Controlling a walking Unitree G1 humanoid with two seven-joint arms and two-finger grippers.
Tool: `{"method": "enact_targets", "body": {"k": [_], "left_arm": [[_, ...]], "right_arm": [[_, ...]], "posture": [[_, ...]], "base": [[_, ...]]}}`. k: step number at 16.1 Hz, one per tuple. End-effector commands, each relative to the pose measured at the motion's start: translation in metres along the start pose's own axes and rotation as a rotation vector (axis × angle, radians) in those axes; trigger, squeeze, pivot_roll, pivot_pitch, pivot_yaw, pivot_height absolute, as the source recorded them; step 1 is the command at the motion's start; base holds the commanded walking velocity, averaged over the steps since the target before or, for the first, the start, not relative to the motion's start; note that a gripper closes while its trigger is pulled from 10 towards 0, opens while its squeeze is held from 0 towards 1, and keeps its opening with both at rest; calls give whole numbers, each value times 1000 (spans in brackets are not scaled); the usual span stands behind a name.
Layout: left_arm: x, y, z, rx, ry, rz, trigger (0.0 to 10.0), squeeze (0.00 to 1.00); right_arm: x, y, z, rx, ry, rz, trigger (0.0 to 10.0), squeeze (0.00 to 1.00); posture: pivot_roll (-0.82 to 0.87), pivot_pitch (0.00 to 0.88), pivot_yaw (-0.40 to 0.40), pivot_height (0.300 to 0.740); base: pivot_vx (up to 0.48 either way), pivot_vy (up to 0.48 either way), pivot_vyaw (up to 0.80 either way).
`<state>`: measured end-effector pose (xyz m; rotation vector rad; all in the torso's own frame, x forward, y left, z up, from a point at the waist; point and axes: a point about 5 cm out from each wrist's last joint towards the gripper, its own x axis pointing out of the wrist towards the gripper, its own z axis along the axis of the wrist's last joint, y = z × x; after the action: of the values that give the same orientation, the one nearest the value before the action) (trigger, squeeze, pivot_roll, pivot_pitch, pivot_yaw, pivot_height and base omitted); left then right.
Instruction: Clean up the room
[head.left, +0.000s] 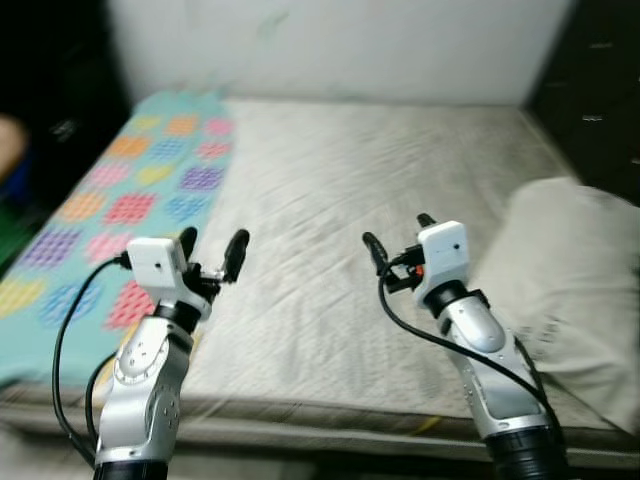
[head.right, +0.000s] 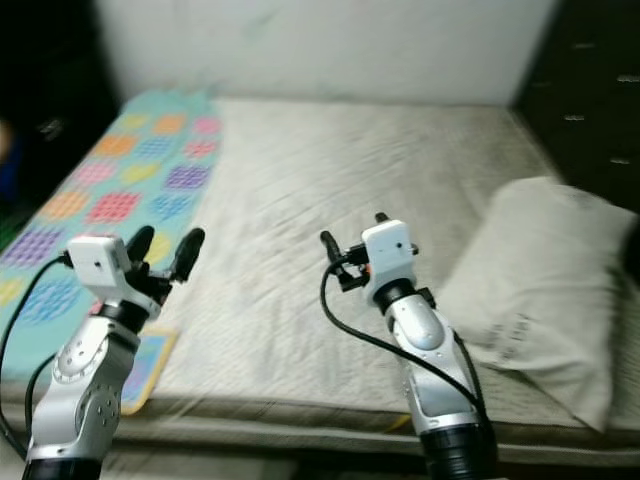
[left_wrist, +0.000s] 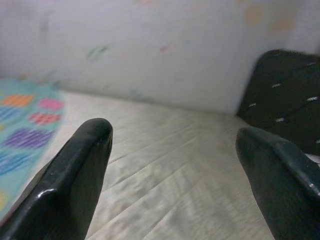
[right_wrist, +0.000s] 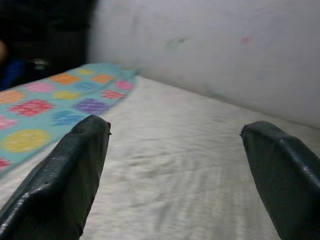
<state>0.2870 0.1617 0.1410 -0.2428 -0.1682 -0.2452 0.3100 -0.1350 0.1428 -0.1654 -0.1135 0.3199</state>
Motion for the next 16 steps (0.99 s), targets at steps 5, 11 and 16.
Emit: {"method": "enact_targets", "body": {"k": [5, 11, 16], "left_arm": [[2, -2, -6, 0, 30, 42, 10000, 0], [4, -3, -6, 9, 27, 43, 10000, 0], [5, -4, -6, 9, 24, 36, 10000, 0]], "right_arm": [[-1, -5, -1, -8, 2, -15, 10000, 0], [-1, -5, -1, -2, 0, -15, 10000, 0], [0, -5, -1, -8, 1, -8, 10000, 0]], "posture": [[-22, 0, 15, 740], [-23, 0, 16, 740], [-24, 0, 14, 740]], "base": [[200, 0, 0], [0, 0, 0], [0, -301, 0]]}}
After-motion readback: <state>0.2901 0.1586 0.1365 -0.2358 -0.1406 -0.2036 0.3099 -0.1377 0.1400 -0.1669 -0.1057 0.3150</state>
